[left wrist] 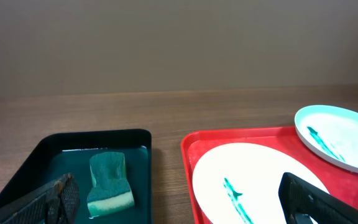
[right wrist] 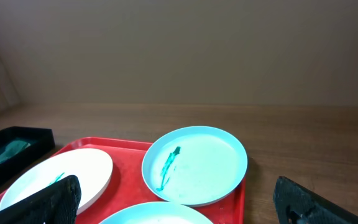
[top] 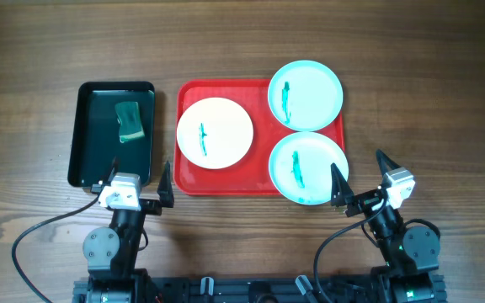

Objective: Clean dirty plates on tray and stack at the side

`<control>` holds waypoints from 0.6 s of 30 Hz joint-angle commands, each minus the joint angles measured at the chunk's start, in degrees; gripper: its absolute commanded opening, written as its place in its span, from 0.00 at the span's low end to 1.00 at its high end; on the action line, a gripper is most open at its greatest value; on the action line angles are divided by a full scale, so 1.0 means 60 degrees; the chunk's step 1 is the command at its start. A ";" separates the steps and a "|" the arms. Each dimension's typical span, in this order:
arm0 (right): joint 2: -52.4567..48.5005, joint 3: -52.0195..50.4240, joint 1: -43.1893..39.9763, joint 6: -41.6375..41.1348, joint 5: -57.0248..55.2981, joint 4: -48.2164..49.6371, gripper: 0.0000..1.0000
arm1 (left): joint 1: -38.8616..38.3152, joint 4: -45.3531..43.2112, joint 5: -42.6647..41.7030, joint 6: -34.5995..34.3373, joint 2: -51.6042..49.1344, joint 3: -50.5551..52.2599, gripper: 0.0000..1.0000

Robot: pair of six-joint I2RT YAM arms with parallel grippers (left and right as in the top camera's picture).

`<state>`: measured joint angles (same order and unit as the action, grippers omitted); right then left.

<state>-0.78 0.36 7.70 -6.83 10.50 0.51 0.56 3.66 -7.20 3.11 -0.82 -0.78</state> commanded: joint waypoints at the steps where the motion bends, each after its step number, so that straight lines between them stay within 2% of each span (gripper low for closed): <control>1: 0.0084 -0.0011 -0.0029 -0.0131 0.0149 0.0055 1.00 | 0.0076 0.0000 -0.0109 -0.0095 0.0084 0.0069 1.00; 18: 0.0084 -0.0011 -0.0029 -0.0135 0.0149 0.0055 1.00 | 0.0076 0.0000 -0.0109 -0.0095 0.0084 0.0069 1.00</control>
<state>-0.78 0.36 7.70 -6.83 10.50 0.51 0.56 3.68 -7.20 3.11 -0.82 -0.78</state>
